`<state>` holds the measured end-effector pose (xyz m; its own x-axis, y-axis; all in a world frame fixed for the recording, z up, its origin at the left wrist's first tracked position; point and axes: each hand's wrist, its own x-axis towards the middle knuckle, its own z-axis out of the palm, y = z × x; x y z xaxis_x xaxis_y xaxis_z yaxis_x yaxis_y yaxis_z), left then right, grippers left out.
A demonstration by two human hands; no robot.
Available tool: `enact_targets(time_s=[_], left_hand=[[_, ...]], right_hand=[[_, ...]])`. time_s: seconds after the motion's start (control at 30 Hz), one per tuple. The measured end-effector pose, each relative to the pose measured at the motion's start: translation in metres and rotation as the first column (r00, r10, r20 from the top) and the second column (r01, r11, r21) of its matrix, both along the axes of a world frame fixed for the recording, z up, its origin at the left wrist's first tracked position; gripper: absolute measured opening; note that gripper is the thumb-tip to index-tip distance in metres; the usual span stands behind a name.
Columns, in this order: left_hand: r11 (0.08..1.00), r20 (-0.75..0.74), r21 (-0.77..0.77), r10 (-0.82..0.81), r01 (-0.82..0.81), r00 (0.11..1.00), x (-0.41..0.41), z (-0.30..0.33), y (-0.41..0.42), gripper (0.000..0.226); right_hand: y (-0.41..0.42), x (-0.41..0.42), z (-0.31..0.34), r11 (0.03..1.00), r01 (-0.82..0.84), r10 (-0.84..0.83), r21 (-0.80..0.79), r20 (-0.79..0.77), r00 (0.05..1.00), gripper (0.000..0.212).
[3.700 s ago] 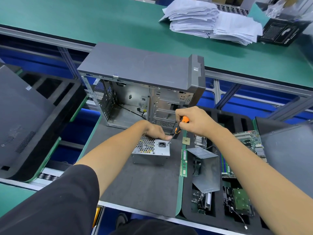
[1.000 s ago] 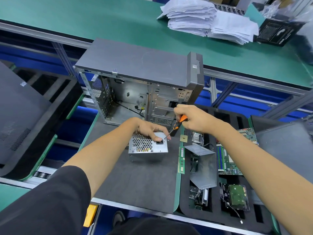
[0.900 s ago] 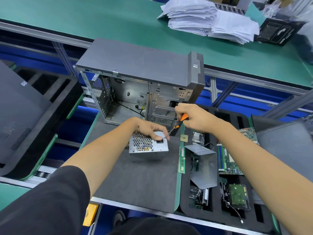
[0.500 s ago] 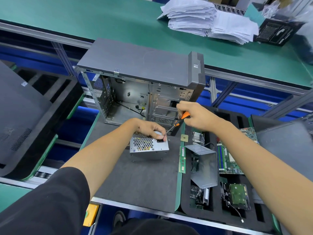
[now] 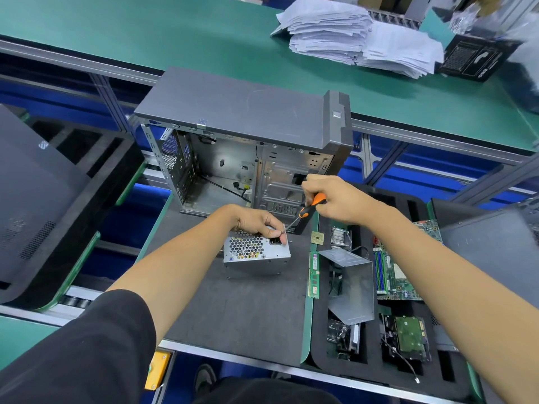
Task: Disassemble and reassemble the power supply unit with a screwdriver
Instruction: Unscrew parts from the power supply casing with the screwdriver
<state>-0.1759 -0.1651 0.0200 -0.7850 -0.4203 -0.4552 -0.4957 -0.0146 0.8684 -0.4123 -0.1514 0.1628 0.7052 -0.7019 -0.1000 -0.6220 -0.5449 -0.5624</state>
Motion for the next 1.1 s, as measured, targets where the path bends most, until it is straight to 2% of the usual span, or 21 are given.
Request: enact_targets(time_s=[0.2, 0.33, 0.53, 1.1], left_hand=[[1.000, 0.002, -0.003, 0.027, -0.027, 1.000, 0.001, -0.001, 0.001, 0.019], [0.999, -0.007, -0.019, 0.028, -0.028, 1.000, 0.003, 0.000, 0.001, 0.019], [0.999, -0.010, -0.026, 0.022, -0.022, 1.000, 0.003, 0.002, 0.003, 0.020], [0.999, 0.039, -0.041, 0.016, -0.014, 0.999, 0.004, 0.006, 0.004, 0.026]], right_hand=[[0.001, 0.000, -0.008, 0.999, 0.045, -0.045, 0.030, 0.013, 0.999, 0.032], [0.002, -0.001, -0.005, 0.997, 0.064, -0.063, -0.032, 0.057, 0.996, 0.025], [0.002, -0.001, -0.006, 0.997, 0.056, -0.055, -0.044, 0.026, 0.998, 0.040], [-0.001, 0.007, 0.002, 0.998, -0.022, 0.018, -0.066, -0.062, 0.998, 0.022]])
